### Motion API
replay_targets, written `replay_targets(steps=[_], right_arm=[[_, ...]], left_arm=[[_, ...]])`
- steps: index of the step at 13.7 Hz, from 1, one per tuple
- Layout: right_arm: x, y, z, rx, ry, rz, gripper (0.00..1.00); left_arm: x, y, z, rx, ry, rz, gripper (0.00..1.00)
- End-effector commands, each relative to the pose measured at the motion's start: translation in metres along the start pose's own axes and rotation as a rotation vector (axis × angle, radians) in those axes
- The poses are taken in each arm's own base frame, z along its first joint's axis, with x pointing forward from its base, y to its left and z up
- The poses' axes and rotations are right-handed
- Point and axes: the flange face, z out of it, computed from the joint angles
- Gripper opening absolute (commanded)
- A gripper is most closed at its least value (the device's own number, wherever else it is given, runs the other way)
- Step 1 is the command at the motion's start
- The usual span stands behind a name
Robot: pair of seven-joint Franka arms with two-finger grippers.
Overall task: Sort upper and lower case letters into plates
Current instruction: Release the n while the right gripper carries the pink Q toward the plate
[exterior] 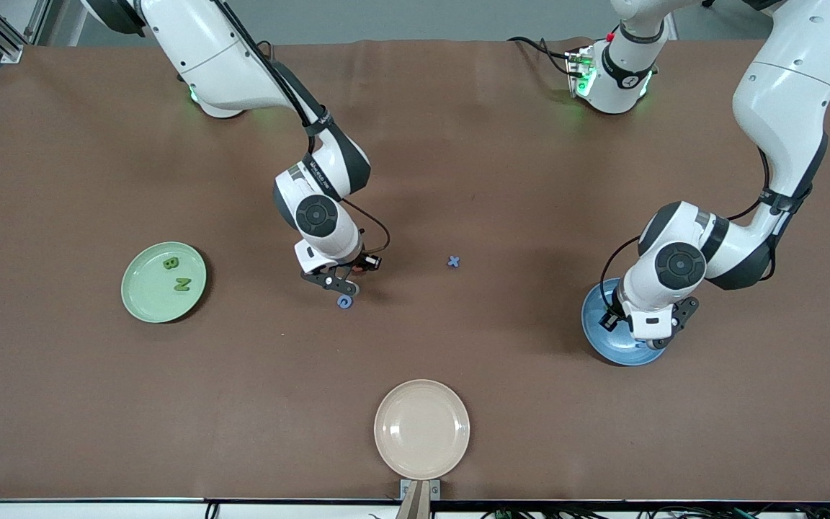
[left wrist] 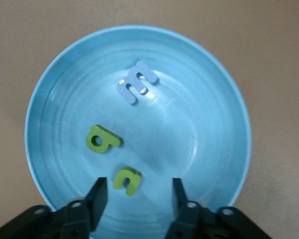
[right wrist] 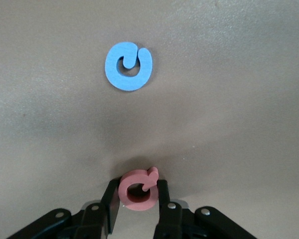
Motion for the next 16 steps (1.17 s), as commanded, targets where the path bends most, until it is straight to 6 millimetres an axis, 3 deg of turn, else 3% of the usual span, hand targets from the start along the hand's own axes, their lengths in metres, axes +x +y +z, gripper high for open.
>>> replay_targets(steps=[1,3,5,6,9,12,14,16], right_arm=[[-0.002,0.003,-0.013,-0.03,-0.02,0.009,0.13],[-0.002,0.009,-0.055,-0.053,-0.028,0.0,0.13],[0.01,0.034,-0.104,-0.106,-0.037,-0.026,0.13],[0.021,0.052,-0.123,-0.121,-0.054,-0.059,0.13],[0.061,0.133,-0.17,-0.111,-0.08,-0.217,0.13],[0.12,0.226,-0.181,-0.071,-0.094,-0.353,0.13],[0.152,0.279,-0.181,-0.061,-0.081,-0.424,0.13],[0.169,0.33,-0.167,-0.054,-0.059,-0.461,0.13]], left_arm=[[-0.013,0.014,-0.034,-0.034,0.01,0.002,1.0],[-0.038,0.031,-0.049,-0.059,0.0,0.028,1.0],[-0.082,0.052,-0.056,-0.074,-0.011,0.036,1.0],[-0.1,0.061,-0.059,-0.079,-0.01,0.039,1.0],[-0.165,0.084,-0.058,-0.078,-0.024,0.022,1.0],[-0.226,0.098,-0.039,-0.055,-0.055,-0.092,1.0],[-0.238,0.1,-0.029,-0.046,-0.069,-0.173,1.0],[-0.26,0.104,-0.029,-0.045,-0.078,-0.231,1.0]])
